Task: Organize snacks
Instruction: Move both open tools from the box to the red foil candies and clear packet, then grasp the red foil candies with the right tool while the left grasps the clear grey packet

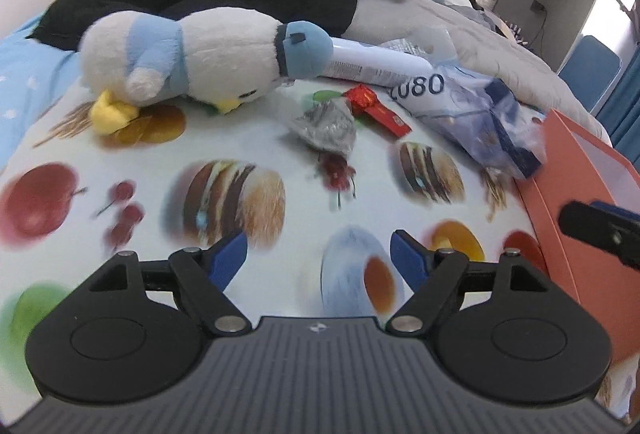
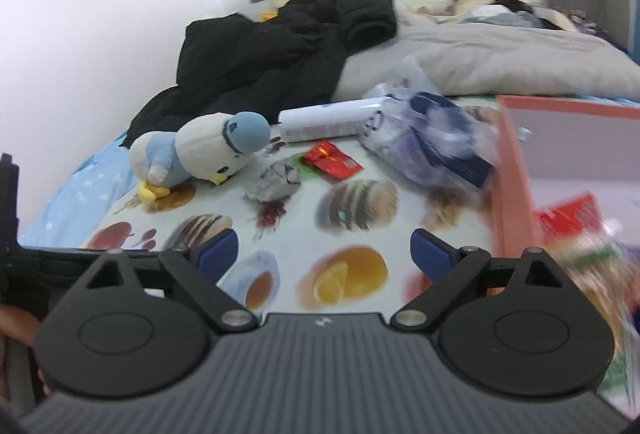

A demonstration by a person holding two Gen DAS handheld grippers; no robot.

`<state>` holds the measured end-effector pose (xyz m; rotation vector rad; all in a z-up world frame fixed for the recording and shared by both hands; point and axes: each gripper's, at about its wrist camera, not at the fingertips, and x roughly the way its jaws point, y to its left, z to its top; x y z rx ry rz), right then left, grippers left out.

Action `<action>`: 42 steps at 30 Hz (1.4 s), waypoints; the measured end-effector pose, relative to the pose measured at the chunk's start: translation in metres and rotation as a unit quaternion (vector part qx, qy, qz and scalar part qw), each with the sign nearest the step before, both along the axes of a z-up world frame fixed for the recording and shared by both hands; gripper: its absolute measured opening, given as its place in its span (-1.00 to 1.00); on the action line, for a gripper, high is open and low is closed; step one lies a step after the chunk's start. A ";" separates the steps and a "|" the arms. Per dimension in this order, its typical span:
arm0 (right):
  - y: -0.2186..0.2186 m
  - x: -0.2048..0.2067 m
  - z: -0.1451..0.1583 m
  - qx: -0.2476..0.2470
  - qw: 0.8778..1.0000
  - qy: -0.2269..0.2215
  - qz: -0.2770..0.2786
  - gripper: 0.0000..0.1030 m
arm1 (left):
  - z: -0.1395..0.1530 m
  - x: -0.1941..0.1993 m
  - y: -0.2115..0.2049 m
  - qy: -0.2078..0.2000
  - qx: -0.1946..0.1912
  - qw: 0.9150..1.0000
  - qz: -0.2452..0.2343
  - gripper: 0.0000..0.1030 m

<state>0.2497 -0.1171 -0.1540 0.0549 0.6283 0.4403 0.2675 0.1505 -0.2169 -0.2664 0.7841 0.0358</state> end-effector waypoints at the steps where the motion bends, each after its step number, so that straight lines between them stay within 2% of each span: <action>1: 0.005 0.014 -0.002 -0.005 1.000 0.001 0.006 0.82 | -0.003 0.010 0.001 -0.003 0.000 1.000 -0.006 0.59; 2: 0.010 0.025 -0.003 -0.007 1.000 0.002 0.013 0.81 | -0.006 0.021 0.002 -0.008 0.004 1.000 -0.011 0.59; 6: 0.031 0.084 -0.006 -0.002 0.999 0.008 0.045 0.58 | -0.014 0.061 0.002 -0.029 0.022 0.999 -0.040 0.59; 8: 0.043 0.114 -0.009 -0.009 0.999 0.014 0.051 0.57 | -0.015 0.077 -0.001 -0.041 0.042 0.997 -0.055 0.59; 11: 0.063 0.159 -0.019 -0.014 0.997 0.039 0.072 0.53 | -0.013 0.095 -0.001 -0.063 0.054 0.995 -0.063 0.59; 14: 0.081 0.197 -0.034 -0.026 0.992 0.087 0.091 0.25 | -0.013 0.106 -0.004 -0.081 0.066 0.991 -0.084 0.59; 21: 0.106 0.253 -0.053 -0.045 0.985 0.112 0.123 0.25 | -0.025 0.137 -0.015 -0.078 0.111 0.984 -0.115 0.59; 24: 0.115 0.268 -0.058 -0.050 0.982 0.123 0.132 0.25 | -0.026 0.148 -0.017 -0.069 0.121 0.982 -0.126 0.58; 28: 0.129 0.284 -0.065 -0.088 0.976 0.128 0.154 0.24 | -0.034 0.167 -0.018 -0.041 0.115 0.983 -0.136 0.56; 30: 0.134 0.290 -0.071 -0.101 0.972 0.135 0.164 0.24 | -0.042 0.173 -0.019 -0.016 0.123 0.983 -0.132 0.44; 32: 0.136 0.293 -0.077 -0.110 0.968 0.148 0.171 0.23 | -0.047 0.174 -0.019 -0.007 0.127 0.984 -0.127 0.42; 34: 0.137 0.292 -0.081 -0.115 0.966 0.147 0.180 0.25 | -0.052 0.173 -0.017 0.001 0.125 0.985 -0.123 0.28; 37: 0.140 0.289 -0.082 -0.125 0.964 0.139 0.190 0.26 | -0.051 0.167 -0.016 -0.002 0.119 0.986 -0.120 0.20; 39: 0.141 0.284 -0.083 -0.136 0.963 0.129 0.195 0.16 | -0.051 0.164 -0.017 -0.005 0.125 0.985 -0.117 0.18; 42: 0.141 0.275 -0.082 -0.146 0.963 0.112 0.195 0.14 | -0.052 0.155 -0.020 -0.010 0.122 0.987 -0.105 0.15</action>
